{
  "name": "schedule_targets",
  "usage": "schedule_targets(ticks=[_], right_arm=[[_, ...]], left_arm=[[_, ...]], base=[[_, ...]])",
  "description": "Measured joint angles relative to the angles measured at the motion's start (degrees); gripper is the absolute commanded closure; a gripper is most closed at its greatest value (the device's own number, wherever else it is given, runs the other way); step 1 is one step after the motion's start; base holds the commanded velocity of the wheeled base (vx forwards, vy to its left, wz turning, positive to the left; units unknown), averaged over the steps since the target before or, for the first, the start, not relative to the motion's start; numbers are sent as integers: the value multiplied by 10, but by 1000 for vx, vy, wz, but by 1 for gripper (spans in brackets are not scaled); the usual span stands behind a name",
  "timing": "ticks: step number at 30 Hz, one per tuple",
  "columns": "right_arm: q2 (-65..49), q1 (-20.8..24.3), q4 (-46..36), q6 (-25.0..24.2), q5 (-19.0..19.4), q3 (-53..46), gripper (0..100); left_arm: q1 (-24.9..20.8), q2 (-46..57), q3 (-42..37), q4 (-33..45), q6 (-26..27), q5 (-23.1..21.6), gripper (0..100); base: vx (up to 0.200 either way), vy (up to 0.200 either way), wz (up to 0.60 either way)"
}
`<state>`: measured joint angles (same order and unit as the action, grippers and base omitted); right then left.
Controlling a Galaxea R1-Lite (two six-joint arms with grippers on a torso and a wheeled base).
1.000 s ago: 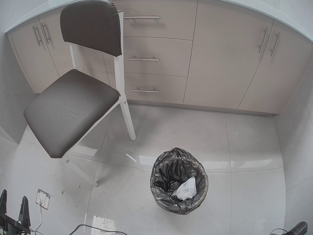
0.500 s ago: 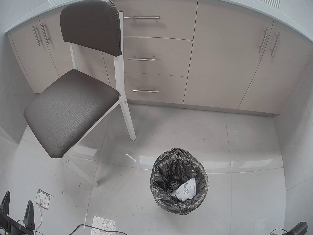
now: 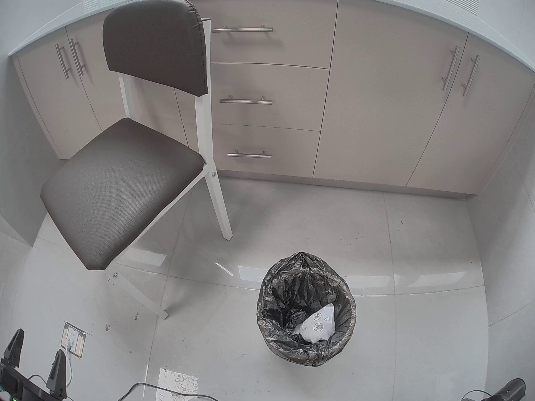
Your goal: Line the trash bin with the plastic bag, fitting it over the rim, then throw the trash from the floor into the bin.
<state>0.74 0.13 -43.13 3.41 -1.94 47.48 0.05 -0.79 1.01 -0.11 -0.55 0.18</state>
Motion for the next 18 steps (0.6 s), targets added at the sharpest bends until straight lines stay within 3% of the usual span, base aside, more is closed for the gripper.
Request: schedule_targets(ticks=[10,18], right_arm=[[0,0,1,-1,-31,-21,100],[1,0,60,-51,-34,-78,100]], left_arm=[[0,0,0,0,0,0,0],[0,-1,0,0,0,0,0]], base=[[0,0,0],[0,0,0]])
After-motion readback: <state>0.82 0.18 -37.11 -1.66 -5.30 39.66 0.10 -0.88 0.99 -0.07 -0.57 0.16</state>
